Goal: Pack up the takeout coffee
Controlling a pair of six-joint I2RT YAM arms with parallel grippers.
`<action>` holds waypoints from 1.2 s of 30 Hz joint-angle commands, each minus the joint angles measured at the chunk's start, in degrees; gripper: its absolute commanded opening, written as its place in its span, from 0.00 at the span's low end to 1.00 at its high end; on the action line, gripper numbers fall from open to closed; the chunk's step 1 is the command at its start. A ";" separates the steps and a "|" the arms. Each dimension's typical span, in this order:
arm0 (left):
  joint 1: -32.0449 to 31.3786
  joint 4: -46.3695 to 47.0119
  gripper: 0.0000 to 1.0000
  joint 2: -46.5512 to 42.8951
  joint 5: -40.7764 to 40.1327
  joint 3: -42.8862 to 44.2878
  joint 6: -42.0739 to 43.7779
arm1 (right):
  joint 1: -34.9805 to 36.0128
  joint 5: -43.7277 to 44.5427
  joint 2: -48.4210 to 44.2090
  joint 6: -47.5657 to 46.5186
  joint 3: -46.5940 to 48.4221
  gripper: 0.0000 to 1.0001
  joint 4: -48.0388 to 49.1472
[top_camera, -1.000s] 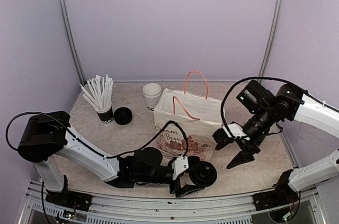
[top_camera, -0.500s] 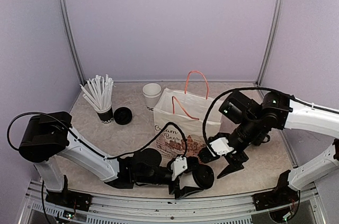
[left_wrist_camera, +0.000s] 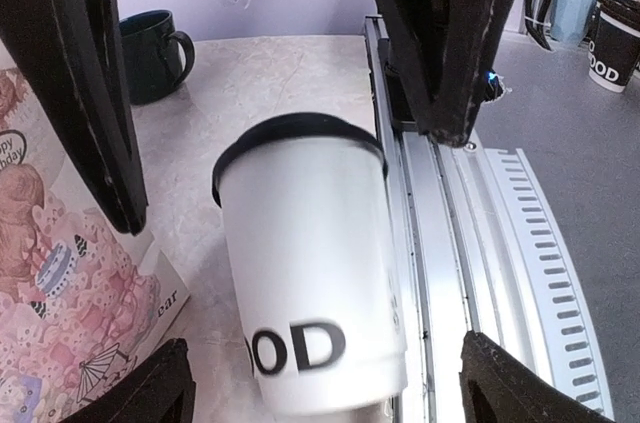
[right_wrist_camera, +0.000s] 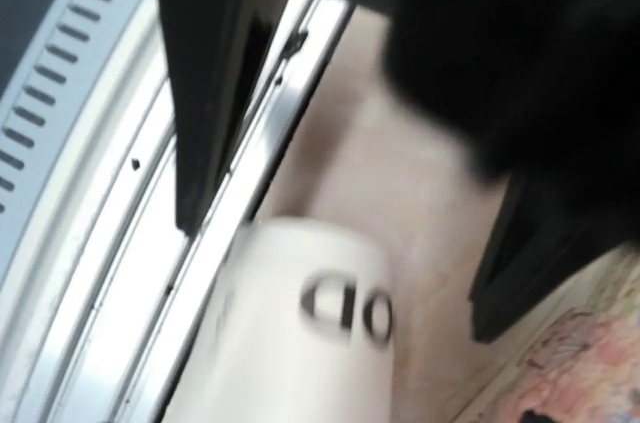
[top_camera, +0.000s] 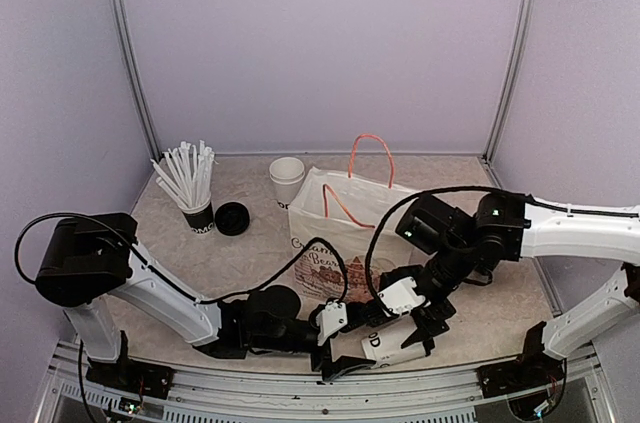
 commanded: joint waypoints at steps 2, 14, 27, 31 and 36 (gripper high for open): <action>0.24 -0.29 0.89 -1.57 -0.29 -0.01 0.21 | 0.56 0.63 -0.27 1.34 -2.51 0.86 2.69; -6.84 -32.61 0.99 2.38 -21.40 21.88 -3.46 | -10.87 -1.59 -12.90 -0.86 -8.64 0.86 -2.54; -6.79 -57.03 0.99 18.35 -23.72 45.23 -6.96 | -20.63 -4.52 -20.52 1.49 -6.68 0.86 -1.96; -7.05 -62.15 0.98 22.22 -24.69 49.66 -7.17 | -20.66 -4.92 -20.57 1.92 -6.06 0.85 -1.82; -7.05 -65.61 0.94 23.09 -25.39 51.67 -7.92 | -20.71 -5.90 -20.12 2.20 -5.66 0.85 -1.21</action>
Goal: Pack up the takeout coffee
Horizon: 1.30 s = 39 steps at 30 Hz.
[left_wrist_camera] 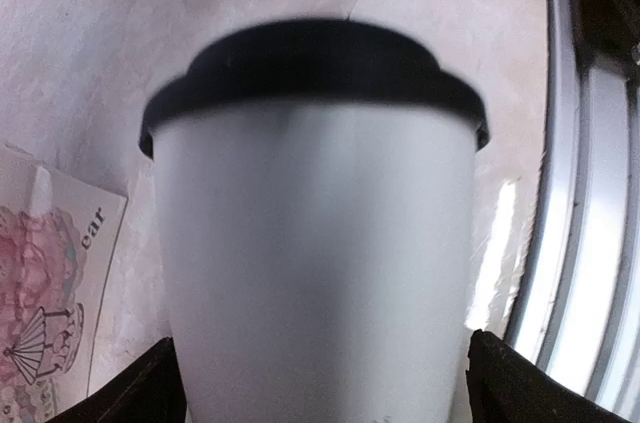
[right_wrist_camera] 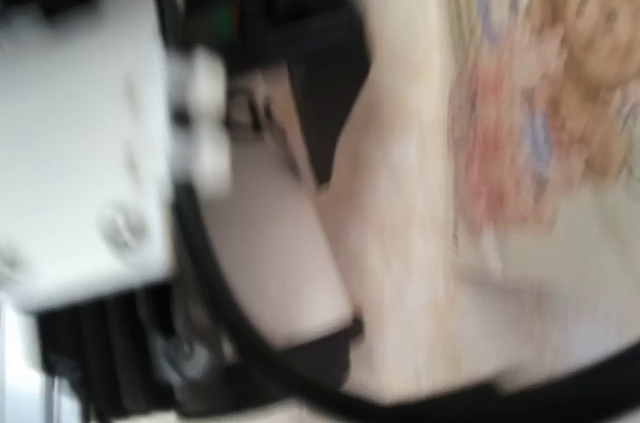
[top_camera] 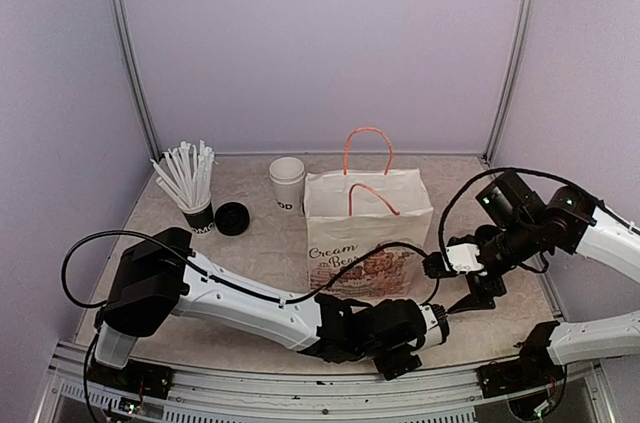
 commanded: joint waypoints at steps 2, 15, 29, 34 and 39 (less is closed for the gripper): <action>-0.21 -8.74 0.94 3.71 -1.29 4.30 -0.26 | 0.54 -7.87 -0.04 2.51 3.11 0.85 6.35; 0.25 -0.85 0.72 -4.56 1.44 -5.80 3.13 | -0.21 -10.44 1.11 4.12 7.20 0.85 4.80; 1.57 38.00 0.73 -32.82 7.59 -38.28 4.06 | -1.52 -27.74 8.79 3.83 18.32 0.92 0.12; 2.89 42.36 0.74 -33.87 7.73 -40.82 3.60 | -1.10 -30.79 9.77 3.10 20.41 0.99 -1.49; 3.21 44.50 0.74 -34.15 8.46 -41.61 1.74 | 0.42 -30.06 10.30 2.56 19.81 0.98 -2.24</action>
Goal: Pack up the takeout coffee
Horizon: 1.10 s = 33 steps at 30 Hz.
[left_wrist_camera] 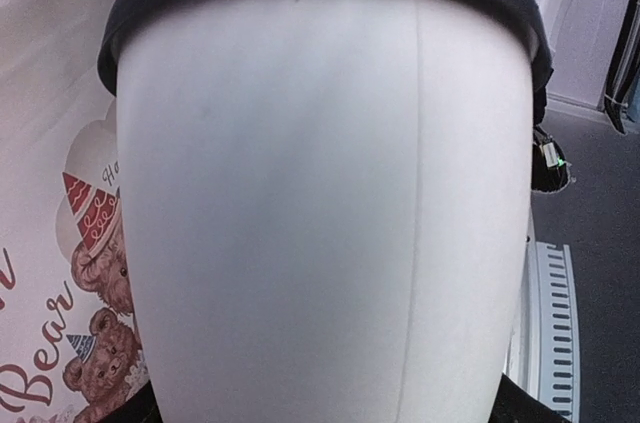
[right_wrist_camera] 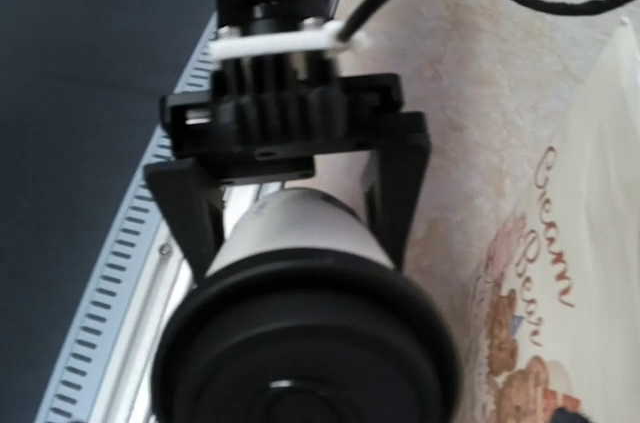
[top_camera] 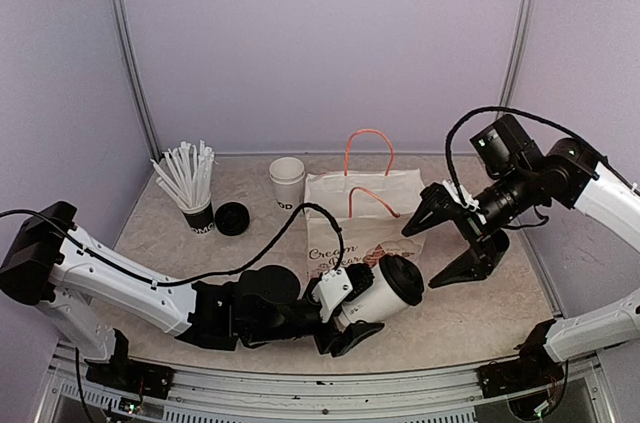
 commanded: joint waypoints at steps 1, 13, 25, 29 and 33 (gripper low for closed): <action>0.17 6.28 0.74 -1.36 1.66 -0.87 -1.45 | 1.30 -1.30 0.54 -0.44 -0.11 0.97 -1.87; 0.09 6.84 0.74 -1.16 3.64 0.11 -1.20 | 3.39 3.01 1.21 2.25 -1.77 0.94 1.83; 0.46 8.28 0.75 0.08 3.60 0.79 -1.81 | 4.56 1.78 1.68 0.78 -2.14 0.90 -0.21; 0.52 8.53 0.74 0.21 3.91 1.36 -1.95 | 4.57 2.45 2.00 1.05 -2.74 0.86 0.36; 0.52 8.01 0.75 0.56 3.17 2.14 -1.78 | 4.65 2.49 2.16 1.01 -2.90 0.85 0.25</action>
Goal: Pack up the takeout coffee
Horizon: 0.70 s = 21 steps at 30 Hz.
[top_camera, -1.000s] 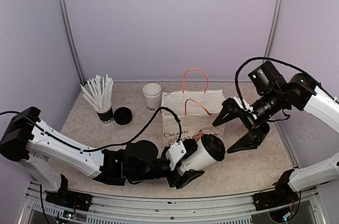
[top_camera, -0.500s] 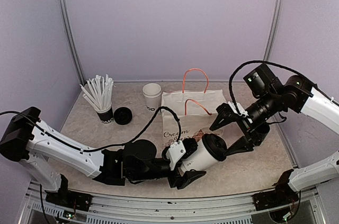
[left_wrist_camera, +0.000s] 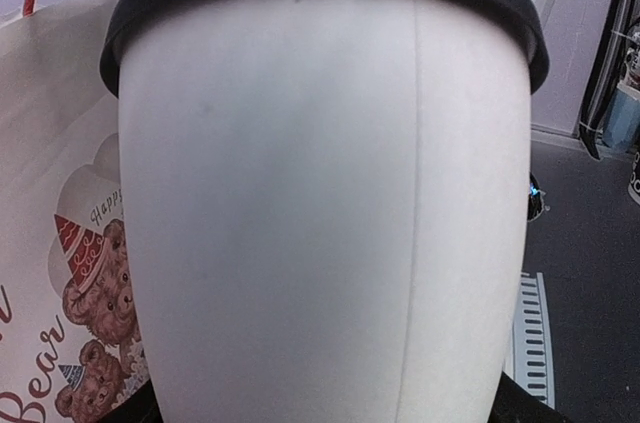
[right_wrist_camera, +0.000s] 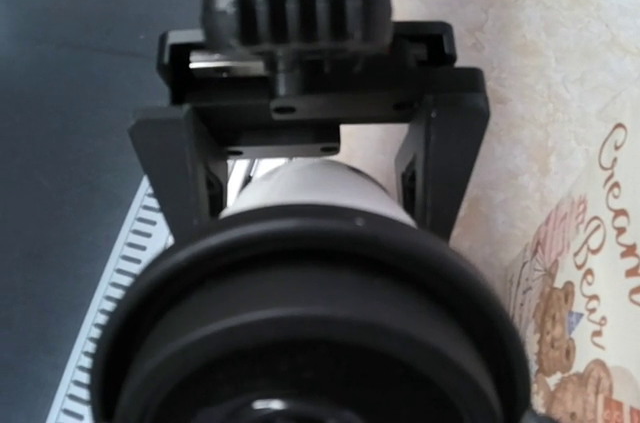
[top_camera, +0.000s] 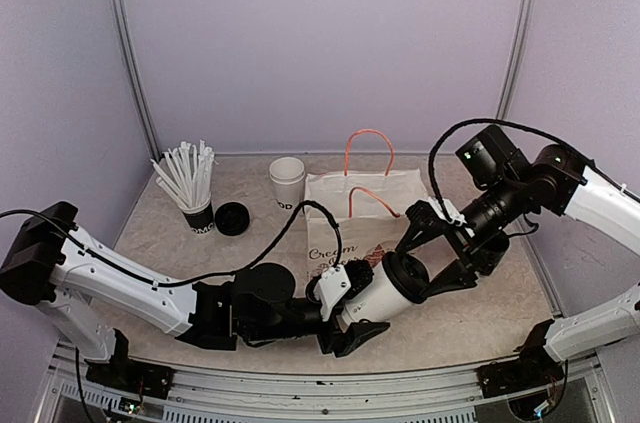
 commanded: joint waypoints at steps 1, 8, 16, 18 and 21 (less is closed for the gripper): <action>0.35 2.14 0.75 0.47 -0.10 2.74 -0.50 | 0.58 -0.09 0.61 -0.26 -0.83 0.83 -0.80; -0.86 -1.15 0.90 -0.05 -8.48 2.85 -0.87 | 0.58 1.99 -0.30 0.62 0.03 0.66 -1.22; -8.05 -20.88 0.99 -6.02 -17.74 8.21 -2.03 | -2.20 7.84 -3.08 -0.30 -0.25 0.60 -6.75; -10.41 -28.48 0.99 -8.14 -19.32 13.67 -1.37 | -4.88 9.31 -3.83 -1.42 -1.22 0.59 -8.27; -10.69 -39.44 0.99 -10.50 -18.98 23.22 -0.54 | -8.17 12.53 -4.71 -2.59 -4.26 0.58 -9.29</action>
